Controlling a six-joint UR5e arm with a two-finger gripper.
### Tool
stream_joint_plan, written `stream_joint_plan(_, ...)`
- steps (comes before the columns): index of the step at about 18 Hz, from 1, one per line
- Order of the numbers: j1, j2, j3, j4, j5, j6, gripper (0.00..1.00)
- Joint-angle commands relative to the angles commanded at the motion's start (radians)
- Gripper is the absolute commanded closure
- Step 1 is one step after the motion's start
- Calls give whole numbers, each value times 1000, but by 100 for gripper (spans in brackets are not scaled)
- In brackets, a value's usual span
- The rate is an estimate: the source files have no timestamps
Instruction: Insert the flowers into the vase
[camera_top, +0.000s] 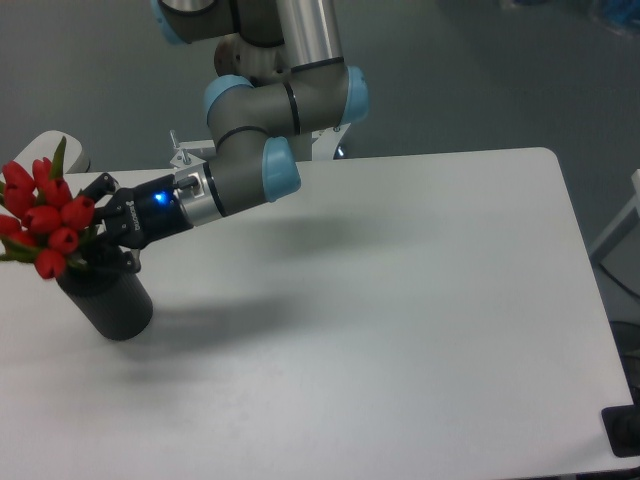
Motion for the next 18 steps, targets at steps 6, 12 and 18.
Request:
stream_joint_plan(6, 28, 3, -20, 3, 0, 0, 0)
stream_joint_plan(12, 57, 8, -46, 5, 0, 43, 0)
stream_joint_plan(18, 178, 80, -64, 2, 46, 90, 0)
